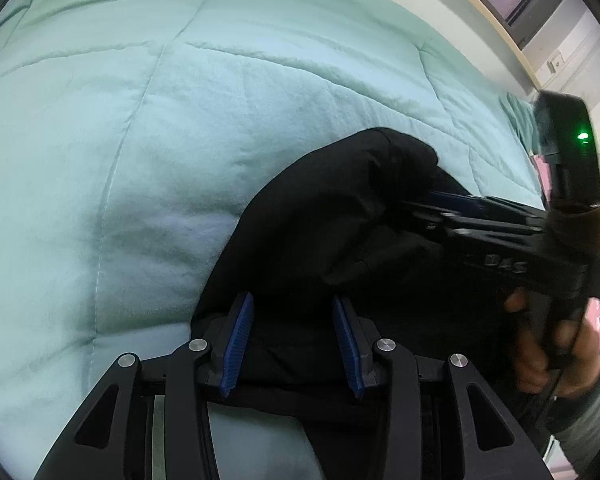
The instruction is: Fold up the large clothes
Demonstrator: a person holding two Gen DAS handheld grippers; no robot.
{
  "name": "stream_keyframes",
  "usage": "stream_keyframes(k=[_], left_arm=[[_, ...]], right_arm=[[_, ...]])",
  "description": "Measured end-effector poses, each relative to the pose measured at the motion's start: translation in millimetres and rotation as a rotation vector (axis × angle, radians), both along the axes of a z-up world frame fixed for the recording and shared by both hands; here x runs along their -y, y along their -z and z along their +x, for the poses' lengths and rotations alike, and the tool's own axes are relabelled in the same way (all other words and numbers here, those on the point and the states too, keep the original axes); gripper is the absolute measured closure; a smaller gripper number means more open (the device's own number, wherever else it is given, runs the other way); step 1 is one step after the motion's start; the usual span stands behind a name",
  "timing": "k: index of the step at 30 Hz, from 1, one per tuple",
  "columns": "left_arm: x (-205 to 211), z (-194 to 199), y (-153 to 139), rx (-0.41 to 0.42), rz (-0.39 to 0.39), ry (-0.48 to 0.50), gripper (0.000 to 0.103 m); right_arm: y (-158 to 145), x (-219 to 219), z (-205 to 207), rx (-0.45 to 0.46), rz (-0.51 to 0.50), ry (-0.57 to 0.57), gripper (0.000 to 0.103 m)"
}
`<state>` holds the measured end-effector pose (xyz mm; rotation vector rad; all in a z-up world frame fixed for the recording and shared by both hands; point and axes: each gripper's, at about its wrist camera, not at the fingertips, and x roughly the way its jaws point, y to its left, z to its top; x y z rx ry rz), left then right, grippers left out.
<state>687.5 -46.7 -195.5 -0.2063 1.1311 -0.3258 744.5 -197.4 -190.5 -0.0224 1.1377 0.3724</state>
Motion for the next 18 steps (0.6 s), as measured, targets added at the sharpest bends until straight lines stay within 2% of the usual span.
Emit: stream_keyframes(k=[2, 4, 5, 7, 9, 11, 12, 14, 15, 17, 18], left_arm=[[6.9, 0.1, -6.1, -0.005, 0.043, 0.007, 0.061], [16.9, 0.0, -18.8, 0.0, 0.094, 0.02, 0.061], [17.5, -1.8, -28.0, 0.007, 0.104, 0.024, 0.061], [12.2, -8.3, -45.6, 0.03, 0.073, 0.031, 0.06], [0.7, -14.4, -64.8, 0.057, -0.015, 0.032, 0.06], [-4.9, -14.2, -66.0, 0.053, -0.057, 0.029, 0.051], [-5.1, -12.1, -57.3, 0.04, -0.036, 0.025, 0.045], [1.3, -2.6, -20.1, -0.044, 0.09, -0.001, 0.044], [-4.3, 1.8, 0.6, -0.103, 0.094, -0.014, 0.039], [-21.1, 4.5, 9.6, -0.11, -0.019, -0.059, 0.038], [-25.1, 5.9, 7.5, -0.119, -0.041, -0.068, 0.038]], right_arm=[[-16.0, 11.4, -7.2, -0.002, 0.019, 0.003, 0.046], [-41.3, 29.0, -29.1, 0.035, 0.044, 0.014, 0.045], [-51.4, 39.2, -42.4, 0.045, 0.047, 0.019, 0.045], [-67.4, 64.0, -63.2, 0.052, 0.061, 0.038, 0.045], [-60.1, 83.7, -84.3, 0.011, 0.053, 0.062, 0.045], [-40.2, 90.3, -92.3, -0.035, 0.001, 0.076, 0.046], [-16.3, 94.3, -95.6, -0.086, -0.042, 0.094, 0.046], [16.0, 104.4, -103.6, -0.124, 0.019, 0.13, 0.046], [21.4, 110.4, -104.2, -0.11, 0.06, 0.156, 0.046], [22.9, 115.4, -101.1, -0.114, 0.088, 0.186, 0.046], [20.3, 116.3, -99.3, -0.119, 0.089, 0.194, 0.046]])
